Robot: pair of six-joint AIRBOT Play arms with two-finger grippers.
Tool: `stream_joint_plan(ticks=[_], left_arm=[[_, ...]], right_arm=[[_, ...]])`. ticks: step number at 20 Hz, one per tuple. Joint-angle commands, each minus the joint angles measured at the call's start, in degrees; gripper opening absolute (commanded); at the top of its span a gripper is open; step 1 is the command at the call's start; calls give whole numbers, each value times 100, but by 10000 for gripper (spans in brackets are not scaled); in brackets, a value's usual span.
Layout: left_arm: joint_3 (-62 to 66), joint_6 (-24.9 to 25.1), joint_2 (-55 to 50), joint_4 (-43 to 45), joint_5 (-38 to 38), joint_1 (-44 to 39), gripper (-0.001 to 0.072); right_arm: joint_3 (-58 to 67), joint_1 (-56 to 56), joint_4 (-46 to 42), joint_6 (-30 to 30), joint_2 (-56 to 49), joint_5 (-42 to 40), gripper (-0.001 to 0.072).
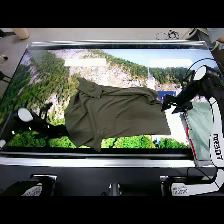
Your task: Fold the shirts.
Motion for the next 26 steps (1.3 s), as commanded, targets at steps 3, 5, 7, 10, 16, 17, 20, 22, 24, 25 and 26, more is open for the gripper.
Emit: stream_joint_plan(ticks=[3, 5, 7, 10, 16, 17, 20, 22, 24, 25, 26], left_arm=[[-800, 31, -107, -651, 1499, -2, 509], [-800, 151, -308, -874, 1805, -37, 507], [-798, 149, -417, -916, 2216, -92, 478], [-734, 162, -413, -1012, 2389, -98, 93], [-522, 435, -153, -1014, 2127, -103, 29], [-520, 433, -90, -1014, 2081, -103, 29], [-518, 435, 140, -1014, 2055, -103, 29], [-487, 452, 280, -1014, 2052, -103, 29], [-273, 621, 409, -1010, 1969, -76, 26], [22, 804, 533, -960, 1834, -35, 25], [496, 866, 728, -756, 1644, 20, 24]], right_arm=[[-173, -68, 83, -120, 39, 127, 493], [-179, -68, -160, -111, 39, 109, 556], [-323, -79, -522, -48, 39, 52, 570], [-990, -328, -439, -66, 39, -61, 627], [-1725, -417, -188, -101, -245, -822, 622], [-1729, -417, -190, -101, -356, -857, 619], [-1755, -417, -83, -98, -619, -909, 577], [-1755, -417, -46, -101, -728, -970, 331], [-1631, -417, -35, -114, -612, -1021, 22], [-1445, -417, 13, -256, -435, -1023, 22], [-1130, -417, 63, -420, -133, -1064, 21]])
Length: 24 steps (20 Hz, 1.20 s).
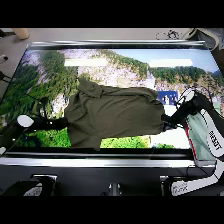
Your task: Fold the shirts.
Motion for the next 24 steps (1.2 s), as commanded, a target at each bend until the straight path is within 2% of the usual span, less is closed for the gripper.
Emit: stream_joint_plan(ticks=[1, 3, 7, 10, 12, 14, 17, 20, 22, 24], left_arm=[[1211, 260, 535, 527, -428, 118, 24], [2874, 256, 1010, 1169, -553, 192, 24], [6754, -28, 1445, 1576, -553, 380, 25], [8299, -334, 1598, 1576, -975, 385, 25], [8367, -413, 1818, 1613, -1421, 385, 25], [8336, -525, 1910, 2004, -2013, 385, 24], [8170, -616, 1832, 2328, -2260, 385, 25], [7820, -533, 1392, 2411, -2568, 385, 26], [7394, -426, 881, 2413, -2990, 385, 26], [6684, -361, 306, 2402, -3060, 385, 27]], right_arm=[[791, -11, 98, -267, 706, -37, 21], [1908, -11, 164, -240, 1631, -431, 20], [3851, -11, 225, -240, 3775, -1897, 21], [4083, -11, 122, -219, 5088, -1910, 21], [4083, -11, -42, -216, 5499, -1589, 22], [4083, -11, -398, 26, 5648, -1360, 22], [4083, -11, -638, 188, 5499, -848, 22], [4083, -11, -588, 190, 4806, -90, 22], [4072, -11, -592, 181, 3993, 833, 21], [3967, -11, -562, 168, 3001, 1600, 21]])
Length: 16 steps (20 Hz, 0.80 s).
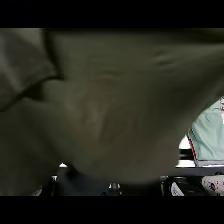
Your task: Fold the shirts.
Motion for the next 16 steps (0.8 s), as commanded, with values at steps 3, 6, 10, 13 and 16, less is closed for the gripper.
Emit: stream_joint_plan(ticks=[3, 6, 10, 13, 16], left_arm=[[-2000, 199, -1458, 90, -59, 4, 27], [-3077, 352, -2413, -380, 979, 2, 27], [-3053, 352, -3738, -1036, 2229, -2, 28], [-2940, 352, -4238, -1375, 3287, -39, 28], [-2942, 350, -4468, -1561, 4004, -197, 28]], right_arm=[[-737, 190, -262, -28, -2393, 1226, 20], [-1196, 645, -557, 79, -3661, 350, 22], [-1191, 817, -490, 629, -4653, -1751, 23], [-1189, 815, -592, 1139, -4706, -3202, 23], [-1191, 817, -581, 1333, -4778, -3681, 23]])
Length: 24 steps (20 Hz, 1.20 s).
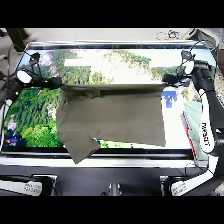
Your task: Fold the shirts.
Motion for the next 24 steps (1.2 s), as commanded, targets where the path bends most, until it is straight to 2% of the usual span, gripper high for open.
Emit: stream_joint_plan(ticks=[1, 3, 5, 6, 7, 8, 10, 11, 12, 13, 14, 15, 18, 21, 24], left_arm=[[-13, 7, -433, -321, 909, -173, 28], [-11, 201, -426, -313, 402, -210, 28], [-11, 415, -140, 28, -730, -76, 28], [-13, 348, -4, 372, -1432, -7, 27], [-15, -2, 35, 723, -2197, 46, 28], [-81, -227, -15, 901, -2693, 72, 28], [-411, -232, -170, 868, -2798, 57, 28], [-428, -234, -302, 717, -2824, 48, 51], [-426, -234, -345, 479, -2863, 68, 255], [-369, -234, -310, 380, -2968, 114, 515], [-234, -190, -227, 391, -3193, 210, 533], [-127, -87, -96, 387, -3436, 339, 521], [-562, -9, 671, 385, -3910, 756, 521], [-2435, 175, 1749, 295, -3689, 855, 521], [-4242, 293, 2649, -114, -3067, 850, 520]], right_arm=[[-15, 22, 55, 341, -254, -846, 22], [-13, 22, 201, 317, -275, -195, 24], [-15, 20, 39, -15, 11, 1014, 24], [-17, 20, -33, -345, 153, 1755, 22], [-59, 22, -35, -459, 190, 2463, 22], [-243, 26, 57, -474, 151, 2828, 22], [-817, 31, 564, -389, 26, 2686, 23], [-957, 31, 885, -284, -50, 2487, 39], [-960, 31, 1084, -146, -87, 2389, 281], [-909, 20, 1250, -216, -46, 2396, 642], [-780, -15, 1169, -363, 46, 2686, 659], [-651, -96, 975, -402, 199, 3104, 619], [-1047, -573, 809, -470, 813, 3622, 575], [-2485, -767, 815, -763, 1591, 3209, 551], [-3418, -765, 859, -868, 2046, 2693, 544]])
